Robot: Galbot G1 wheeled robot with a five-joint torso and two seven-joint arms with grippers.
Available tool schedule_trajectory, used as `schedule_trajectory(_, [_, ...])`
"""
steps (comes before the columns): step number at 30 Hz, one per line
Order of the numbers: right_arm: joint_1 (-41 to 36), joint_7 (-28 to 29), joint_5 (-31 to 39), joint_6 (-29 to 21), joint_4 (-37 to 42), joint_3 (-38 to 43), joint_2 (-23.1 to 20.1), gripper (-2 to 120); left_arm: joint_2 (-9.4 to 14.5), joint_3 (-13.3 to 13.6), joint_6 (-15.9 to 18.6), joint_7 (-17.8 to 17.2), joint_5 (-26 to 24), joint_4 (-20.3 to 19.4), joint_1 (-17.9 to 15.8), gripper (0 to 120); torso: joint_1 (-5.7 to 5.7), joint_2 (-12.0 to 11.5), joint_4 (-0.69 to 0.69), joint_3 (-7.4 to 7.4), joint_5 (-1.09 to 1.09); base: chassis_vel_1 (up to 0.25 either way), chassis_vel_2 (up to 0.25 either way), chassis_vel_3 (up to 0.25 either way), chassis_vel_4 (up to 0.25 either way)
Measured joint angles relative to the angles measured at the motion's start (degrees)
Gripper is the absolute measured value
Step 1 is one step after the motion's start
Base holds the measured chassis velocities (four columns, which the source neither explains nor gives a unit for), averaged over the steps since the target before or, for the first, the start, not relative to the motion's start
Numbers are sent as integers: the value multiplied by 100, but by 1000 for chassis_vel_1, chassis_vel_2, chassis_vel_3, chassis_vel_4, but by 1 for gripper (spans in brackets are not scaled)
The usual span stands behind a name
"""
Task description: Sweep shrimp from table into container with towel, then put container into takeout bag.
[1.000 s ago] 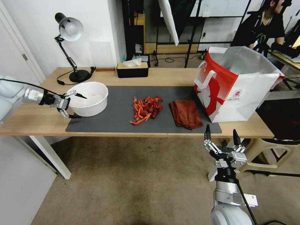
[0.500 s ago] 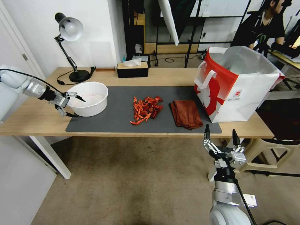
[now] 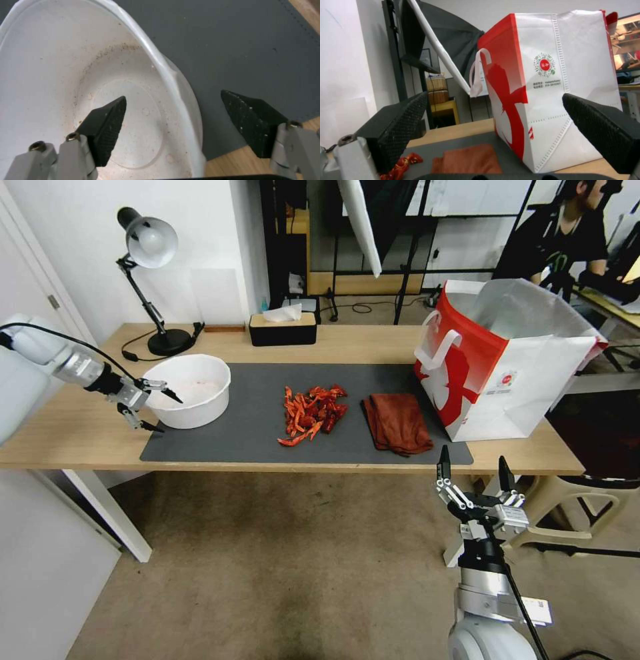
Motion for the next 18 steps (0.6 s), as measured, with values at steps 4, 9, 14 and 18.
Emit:
schedule_trajectory(4, [-12, 0, 5, 23, 0, 13, 0, 100, -84, 26, -8, 53, 71, 74, -55, 62, 0, 0, 1, 0, 0, 0, 0, 0, 0])
schedule_trajectory(9, [-14, 3, 27, 31, 1, 31, -12, 100, -150, 34, -20, 114, 116, 121, -102, 49, 0, 0, 0, 0, 0, 0, 0, 0, 0])
schedule_trajectory(14, [24, 8, 41, 32, 1, 34, -17, 100, -149, 45, -32, 177, 141, 141, -113, 27, 0, 0, 2, 0, 0, 0, 0, 0, 0])
schedule_trajectory(18, [47, 13, 42, 26, 3, 21, -10, 100, -125, 44, -50, 188, 139, 144, -89, 12, 0, 0, 1, 0, -1, 0, 0, 0, 0])
